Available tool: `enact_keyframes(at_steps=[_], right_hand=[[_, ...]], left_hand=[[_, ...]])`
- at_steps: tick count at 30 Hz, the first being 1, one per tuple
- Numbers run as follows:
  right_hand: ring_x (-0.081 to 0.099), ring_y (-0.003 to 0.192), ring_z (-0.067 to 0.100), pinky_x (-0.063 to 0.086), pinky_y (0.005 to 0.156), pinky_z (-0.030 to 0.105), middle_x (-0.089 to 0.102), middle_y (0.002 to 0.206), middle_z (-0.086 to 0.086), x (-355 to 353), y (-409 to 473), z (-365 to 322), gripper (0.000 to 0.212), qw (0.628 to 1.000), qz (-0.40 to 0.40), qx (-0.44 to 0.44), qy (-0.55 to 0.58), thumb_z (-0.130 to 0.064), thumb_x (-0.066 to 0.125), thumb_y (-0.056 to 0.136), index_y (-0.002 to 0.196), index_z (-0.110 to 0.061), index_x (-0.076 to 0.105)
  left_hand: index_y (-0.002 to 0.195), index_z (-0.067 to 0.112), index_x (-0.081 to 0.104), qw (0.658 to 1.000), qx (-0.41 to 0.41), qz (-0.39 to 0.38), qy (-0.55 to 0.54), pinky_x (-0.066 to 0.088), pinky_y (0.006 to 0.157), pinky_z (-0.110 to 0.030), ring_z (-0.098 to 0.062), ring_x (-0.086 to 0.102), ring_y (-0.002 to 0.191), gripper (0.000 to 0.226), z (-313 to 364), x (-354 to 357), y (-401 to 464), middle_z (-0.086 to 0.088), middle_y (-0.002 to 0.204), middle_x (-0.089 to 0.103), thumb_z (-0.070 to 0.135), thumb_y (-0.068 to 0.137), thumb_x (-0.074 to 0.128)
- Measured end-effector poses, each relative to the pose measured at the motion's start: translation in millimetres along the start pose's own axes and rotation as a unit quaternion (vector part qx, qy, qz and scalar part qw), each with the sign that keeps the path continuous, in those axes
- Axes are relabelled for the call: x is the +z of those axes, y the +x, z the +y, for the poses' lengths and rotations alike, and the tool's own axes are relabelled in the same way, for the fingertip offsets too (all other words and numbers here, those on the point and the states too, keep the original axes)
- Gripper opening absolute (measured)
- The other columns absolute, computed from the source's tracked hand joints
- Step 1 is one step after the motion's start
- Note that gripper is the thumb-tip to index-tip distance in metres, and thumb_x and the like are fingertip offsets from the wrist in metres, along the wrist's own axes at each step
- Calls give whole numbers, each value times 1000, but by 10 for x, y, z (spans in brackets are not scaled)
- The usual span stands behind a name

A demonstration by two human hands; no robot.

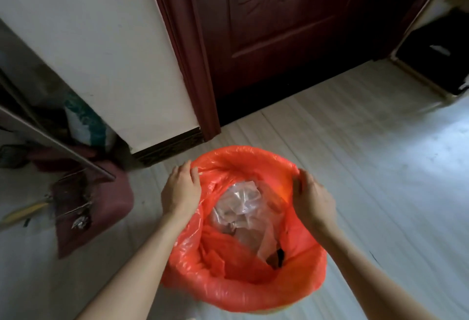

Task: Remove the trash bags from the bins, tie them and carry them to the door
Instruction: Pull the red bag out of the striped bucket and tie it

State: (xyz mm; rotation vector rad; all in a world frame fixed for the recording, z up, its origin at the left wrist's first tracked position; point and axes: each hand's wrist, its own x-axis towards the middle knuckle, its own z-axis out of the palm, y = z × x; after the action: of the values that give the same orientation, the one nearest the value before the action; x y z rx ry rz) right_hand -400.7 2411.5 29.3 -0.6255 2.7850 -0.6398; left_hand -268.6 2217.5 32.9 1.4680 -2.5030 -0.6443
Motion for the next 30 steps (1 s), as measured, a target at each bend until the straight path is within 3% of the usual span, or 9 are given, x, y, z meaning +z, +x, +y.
enact_keyframes(at_steps=[5,10,15,17,19,21,23,26,30], right_hand=[[61,89,42,44,68,39,67,99,23,-47,-93,-72,23,993,108,-40,35,-8,45,90,103,-8,63],[56,96,39,39,71,39,62,103,20,-9,-180,-110,24,992,86,-75,59,-5,42,88,110,-3,51],[51,115,34,38,96,41,59,118,16,-6,-248,-96,28,991,49,-124,27,-9,56,80,107,-4,53],[47,118,32,35,99,40,58,119,14,-40,-283,-100,33,990,42,-135,7,-19,59,83,112,-4,52],[46,119,30,34,101,40,57,121,12,-59,-306,-113,43,989,43,-139,9,-27,57,87,123,-5,47],[46,119,31,35,101,41,56,125,13,-70,-300,-163,48,990,51,-128,36,-31,48,92,132,-6,39],[43,118,34,36,98,42,54,125,18,-91,-261,-235,47,993,45,-89,60,-29,39,96,136,-5,36],[42,110,35,37,90,40,52,116,20,-137,-166,-269,37,997,28,-69,-12,-22,37,97,129,-6,45],[45,101,32,40,80,37,55,104,14,-235,-132,-175,29,988,24,-121,-95,-20,41,96,109,-5,61]], left_hand=[[102,0,67,992,56,96,-52,49,79,-44,-41,64,91,21,-70,-15,-51,-23,102,69,11,90,54],[88,-6,61,979,171,92,-66,51,78,-43,-41,64,94,8,10,-96,-175,-28,101,66,1,84,59],[90,3,53,983,167,72,-18,40,58,-37,-39,64,81,10,66,-186,-285,-22,86,68,12,87,58],[95,6,50,984,168,57,-5,35,58,-35,-40,63,84,10,73,-223,-286,-20,87,68,11,89,55],[106,9,47,987,161,16,-9,42,65,-39,-39,62,92,17,102,-254,-252,-19,98,67,9,90,51],[124,11,42,988,145,-47,-25,44,84,-40,-35,56,109,34,155,-287,-197,-17,119,60,10,91,49],[135,8,38,988,120,-99,-18,37,98,-37,-33,45,124,46,210,-316,-139,-17,133,48,24,93,49],[127,12,54,986,113,-116,36,40,93,-37,-33,48,117,44,261,-345,-88,-18,120,51,39,94,44],[105,7,67,986,161,-24,33,43,79,-36,-27,50,106,30,224,-390,-161,-12,109,53,28,94,48]])
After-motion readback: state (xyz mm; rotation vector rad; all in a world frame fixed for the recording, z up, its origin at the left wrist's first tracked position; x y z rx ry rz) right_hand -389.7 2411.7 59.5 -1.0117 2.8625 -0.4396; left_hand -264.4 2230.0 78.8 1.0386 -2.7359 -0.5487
